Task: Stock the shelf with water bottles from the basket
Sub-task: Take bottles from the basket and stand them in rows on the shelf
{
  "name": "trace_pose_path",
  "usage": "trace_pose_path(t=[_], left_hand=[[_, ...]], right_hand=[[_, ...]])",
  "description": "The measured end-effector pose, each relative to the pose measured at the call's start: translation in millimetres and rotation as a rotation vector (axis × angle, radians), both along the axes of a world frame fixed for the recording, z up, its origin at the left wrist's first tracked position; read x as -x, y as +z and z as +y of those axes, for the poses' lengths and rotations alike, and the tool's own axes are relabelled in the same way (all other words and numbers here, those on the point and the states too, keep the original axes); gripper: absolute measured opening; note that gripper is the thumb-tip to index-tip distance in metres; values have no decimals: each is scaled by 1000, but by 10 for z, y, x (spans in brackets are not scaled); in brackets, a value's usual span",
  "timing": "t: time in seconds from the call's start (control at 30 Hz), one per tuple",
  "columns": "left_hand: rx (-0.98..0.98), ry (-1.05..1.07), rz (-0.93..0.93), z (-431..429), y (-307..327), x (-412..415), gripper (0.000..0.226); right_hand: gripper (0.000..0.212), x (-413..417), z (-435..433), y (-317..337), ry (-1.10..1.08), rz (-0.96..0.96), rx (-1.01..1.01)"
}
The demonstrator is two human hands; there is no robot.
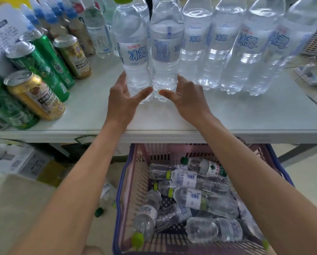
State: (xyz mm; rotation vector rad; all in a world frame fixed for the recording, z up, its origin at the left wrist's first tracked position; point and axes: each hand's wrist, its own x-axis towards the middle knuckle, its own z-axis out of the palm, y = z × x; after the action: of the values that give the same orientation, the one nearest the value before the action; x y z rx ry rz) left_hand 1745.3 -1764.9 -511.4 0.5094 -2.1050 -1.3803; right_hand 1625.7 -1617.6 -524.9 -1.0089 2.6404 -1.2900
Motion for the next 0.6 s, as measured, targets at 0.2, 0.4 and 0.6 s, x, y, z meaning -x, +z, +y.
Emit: trace_pose_path(t=[0.2, 0.4, 0.6], left_hand=[[98, 109, -191, 116, 36, -23, 60], [207, 162, -351, -18, -88, -83, 51], [312, 243, -370, -45, -186, -12, 54]], right_hand=[[46, -84, 162, 128, -23, -65, -127], [16, -292, 890, 382, 267, -441, -102], [25, -281, 1313, 149, 708, -859, -680]])
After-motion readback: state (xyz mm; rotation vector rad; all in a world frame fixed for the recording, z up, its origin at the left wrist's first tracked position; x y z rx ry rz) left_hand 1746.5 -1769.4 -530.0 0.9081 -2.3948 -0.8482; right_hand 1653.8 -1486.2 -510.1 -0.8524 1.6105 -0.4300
